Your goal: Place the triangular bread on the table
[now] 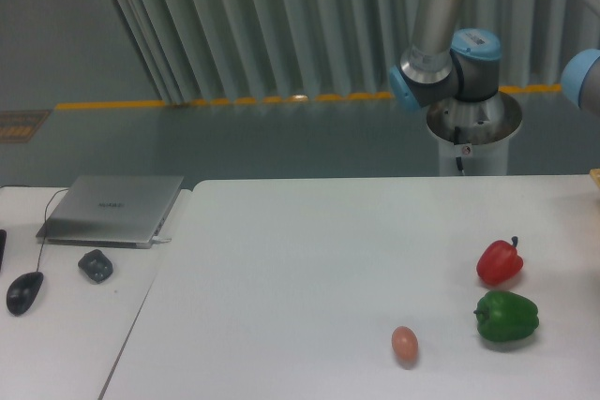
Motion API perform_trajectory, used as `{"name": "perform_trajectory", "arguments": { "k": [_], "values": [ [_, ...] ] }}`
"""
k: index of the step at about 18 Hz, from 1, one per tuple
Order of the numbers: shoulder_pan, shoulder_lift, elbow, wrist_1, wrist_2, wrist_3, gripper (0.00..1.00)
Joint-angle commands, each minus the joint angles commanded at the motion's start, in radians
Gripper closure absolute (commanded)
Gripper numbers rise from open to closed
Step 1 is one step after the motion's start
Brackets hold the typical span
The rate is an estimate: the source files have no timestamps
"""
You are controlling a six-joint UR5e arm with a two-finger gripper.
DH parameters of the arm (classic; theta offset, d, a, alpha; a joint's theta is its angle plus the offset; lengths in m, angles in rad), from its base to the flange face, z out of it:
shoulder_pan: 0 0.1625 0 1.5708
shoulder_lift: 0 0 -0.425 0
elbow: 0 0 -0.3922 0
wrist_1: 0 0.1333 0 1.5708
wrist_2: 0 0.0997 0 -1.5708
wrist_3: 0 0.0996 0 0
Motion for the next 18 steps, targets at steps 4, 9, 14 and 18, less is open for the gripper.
{"name": "perform_trajectory", "arguments": {
  "k": [4,9,14,18],
  "values": [
    [0.000,0.005,-0.008,0.000,0.002,0.000,0.00],
    [0.002,0.029,-0.050,0.020,0.003,0.000,0.00],
    [0.021,0.057,-0.092,0.064,0.025,-0.026,0.00],
    [0.066,0.064,-0.112,0.067,0.026,-0.037,0.00]
  ]
}}
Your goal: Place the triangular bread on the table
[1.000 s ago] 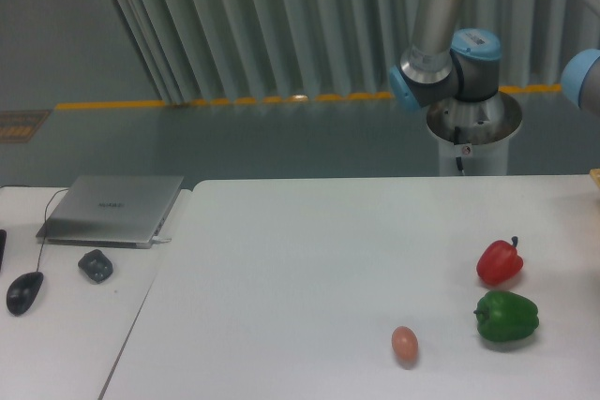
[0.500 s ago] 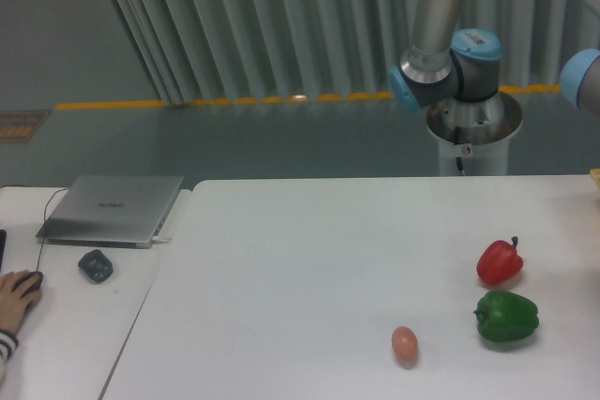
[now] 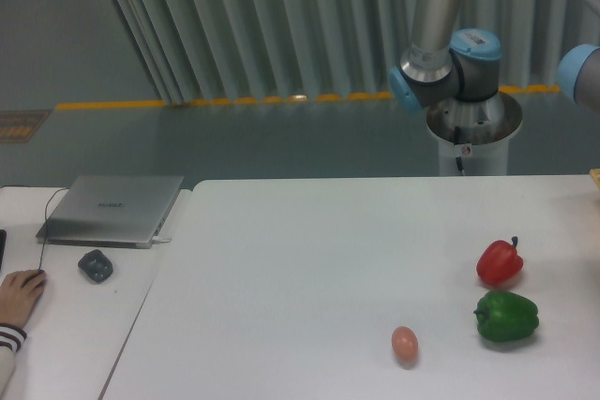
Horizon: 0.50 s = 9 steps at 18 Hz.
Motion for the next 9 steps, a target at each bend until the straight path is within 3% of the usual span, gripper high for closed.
{"name": "perform_trajectory", "arguments": {
  "k": [3,6,9],
  "values": [
    [0.017,0.025,0.001,0.003,0.018,-0.005,0.00],
    [0.023,0.029,-0.002,0.002,0.159,0.014,0.00],
    [0.048,0.029,-0.034,0.006,0.195,0.028,0.00]
  ]
}}
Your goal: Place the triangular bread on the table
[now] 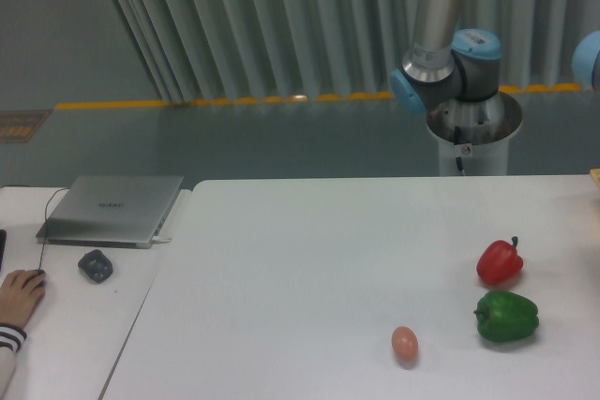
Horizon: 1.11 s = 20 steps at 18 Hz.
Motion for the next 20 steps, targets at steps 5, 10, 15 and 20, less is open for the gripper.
{"name": "perform_trajectory", "arguments": {
  "k": [5,10,15,20],
  "values": [
    [0.038,-0.002,-0.043,0.000,0.002,0.100,0.00],
    [0.066,-0.003,-0.091,0.012,-0.005,0.106,0.00],
    [0.097,-0.002,-0.115,0.015,-0.006,0.107,0.00],
    [0.098,-0.011,-0.120,0.022,-0.005,0.100,0.00]
  ]
}}
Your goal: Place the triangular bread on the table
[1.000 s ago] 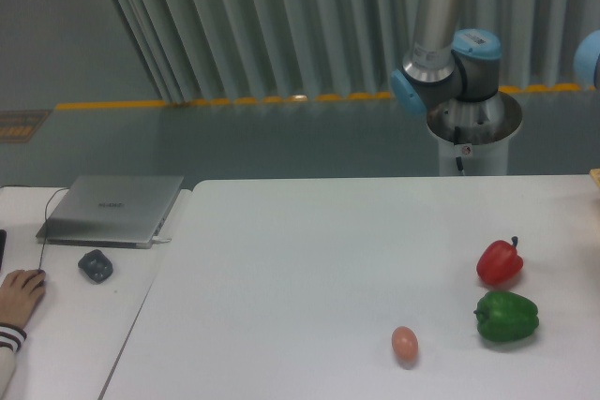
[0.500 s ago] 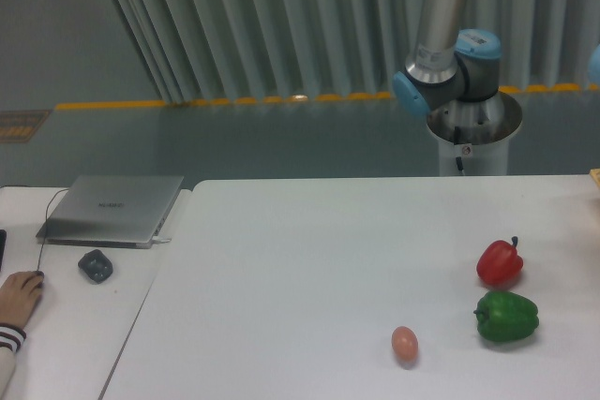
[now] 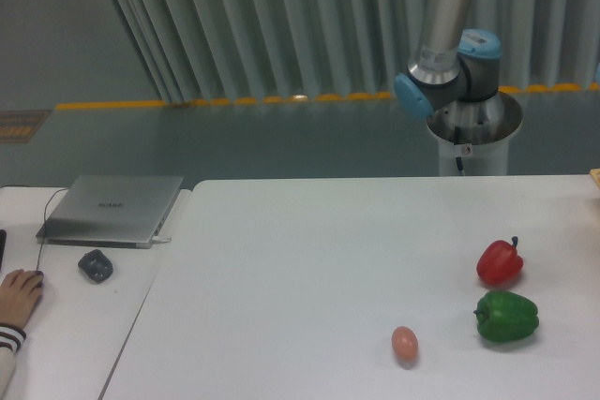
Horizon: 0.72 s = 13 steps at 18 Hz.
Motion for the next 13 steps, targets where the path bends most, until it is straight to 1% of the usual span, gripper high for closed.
{"name": "perform_trajectory", "arguments": {
  "k": [5,7,8,9,10,11,12,13],
  "values": [
    [0.002,-0.014,-0.003,0.002,0.003,-0.003,0.00],
    [0.009,-0.021,-0.003,0.002,0.003,-0.002,0.04],
    [0.015,-0.023,-0.003,0.002,0.003,0.004,0.08],
    [0.021,-0.026,-0.005,0.002,0.003,0.006,0.08],
    [0.023,-0.029,-0.005,0.002,0.003,0.006,0.17],
    [0.031,-0.035,-0.005,0.006,0.003,0.008,0.37],
    [0.031,-0.035,-0.005,0.006,0.002,0.009,0.40],
    [0.031,-0.037,-0.005,0.008,0.002,0.009,0.48]
  ]
}}
